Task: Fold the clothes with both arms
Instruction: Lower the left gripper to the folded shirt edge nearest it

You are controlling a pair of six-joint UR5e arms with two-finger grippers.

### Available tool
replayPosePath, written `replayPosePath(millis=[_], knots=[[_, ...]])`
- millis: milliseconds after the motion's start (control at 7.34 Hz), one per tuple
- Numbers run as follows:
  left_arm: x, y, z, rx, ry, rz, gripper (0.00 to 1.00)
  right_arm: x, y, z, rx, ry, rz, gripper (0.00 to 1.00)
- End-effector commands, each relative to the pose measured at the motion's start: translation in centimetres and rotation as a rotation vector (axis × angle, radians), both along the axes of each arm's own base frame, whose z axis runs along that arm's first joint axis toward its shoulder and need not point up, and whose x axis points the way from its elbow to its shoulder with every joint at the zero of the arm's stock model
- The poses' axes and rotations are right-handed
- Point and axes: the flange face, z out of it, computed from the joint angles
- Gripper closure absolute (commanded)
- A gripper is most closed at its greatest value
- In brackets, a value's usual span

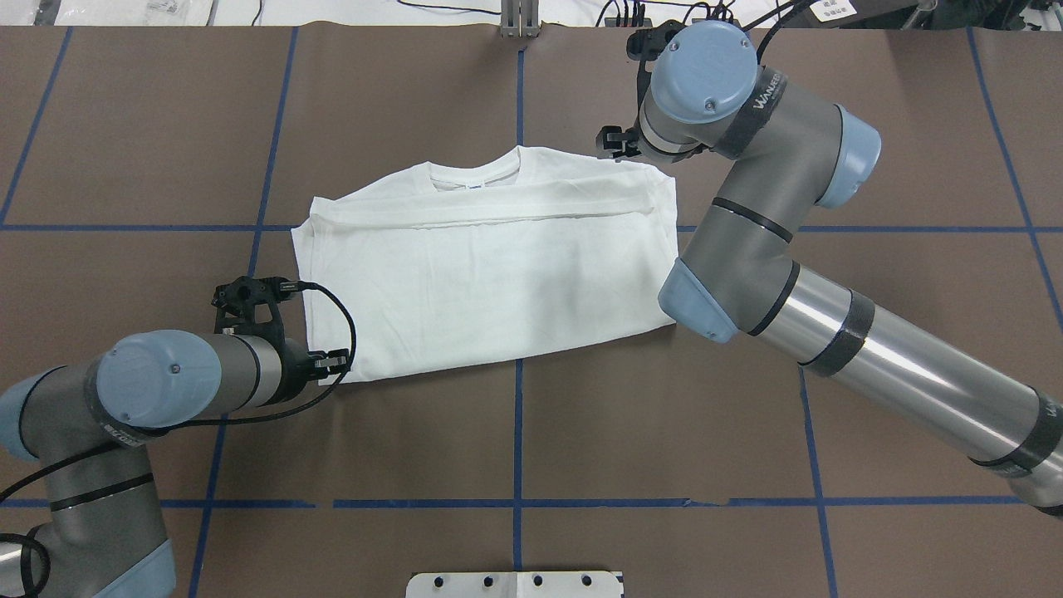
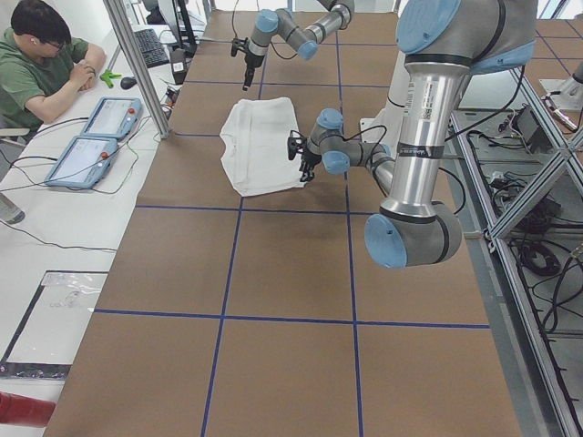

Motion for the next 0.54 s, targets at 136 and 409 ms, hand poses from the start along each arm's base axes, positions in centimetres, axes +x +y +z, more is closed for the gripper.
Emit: replayPosePath(millis=[136, 409], knots=[[0.70, 0.93, -0.01, 0.000, 0.000, 0.020, 0.54, -0.03, 0.02, 0.08, -0.001, 0.001, -0.001, 0.00], [0.75, 1.00, -0.17, 0.001, 0.003, 0.022, 0.98, -0.03, 0.02, 0.08, -0.001, 0.001, -0.001, 0.00]])
